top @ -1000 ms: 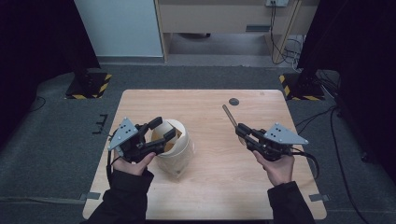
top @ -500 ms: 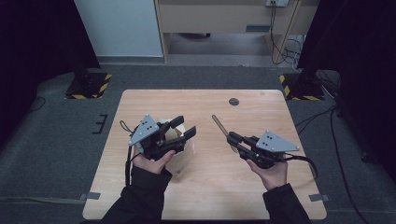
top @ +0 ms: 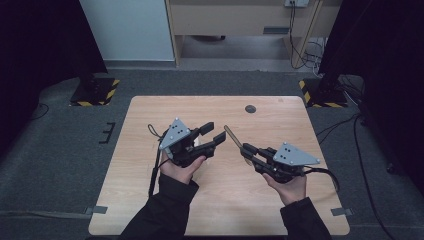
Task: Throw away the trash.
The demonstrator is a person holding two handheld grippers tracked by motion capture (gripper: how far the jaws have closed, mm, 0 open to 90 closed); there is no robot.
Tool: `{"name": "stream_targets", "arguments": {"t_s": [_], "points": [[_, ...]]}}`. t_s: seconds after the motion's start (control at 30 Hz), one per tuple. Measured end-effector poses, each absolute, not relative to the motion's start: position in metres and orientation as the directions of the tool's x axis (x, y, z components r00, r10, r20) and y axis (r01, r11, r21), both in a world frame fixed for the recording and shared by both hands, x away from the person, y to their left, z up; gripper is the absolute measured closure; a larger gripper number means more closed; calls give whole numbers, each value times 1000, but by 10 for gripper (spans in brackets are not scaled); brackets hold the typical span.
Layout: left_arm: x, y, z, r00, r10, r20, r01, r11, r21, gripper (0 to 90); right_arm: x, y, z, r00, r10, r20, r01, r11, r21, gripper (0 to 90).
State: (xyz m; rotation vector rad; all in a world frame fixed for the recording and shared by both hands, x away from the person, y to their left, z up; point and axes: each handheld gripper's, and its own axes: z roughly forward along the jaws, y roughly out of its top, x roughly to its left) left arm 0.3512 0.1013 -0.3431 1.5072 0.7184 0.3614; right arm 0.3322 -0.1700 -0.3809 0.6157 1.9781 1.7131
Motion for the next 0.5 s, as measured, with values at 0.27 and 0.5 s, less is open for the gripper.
{"name": "stream_targets", "arguments": {"t_s": [0.27,0.5], "points": [[359,83,-347,756,614,-228,239,66,969,537,332,-169,-382,-807,588,-50,35,131,991,801],[360,77,-346,770,586,-252,254,81,964,705,332,-170,-381,-807,589,-46,35,126,991,801]]}}
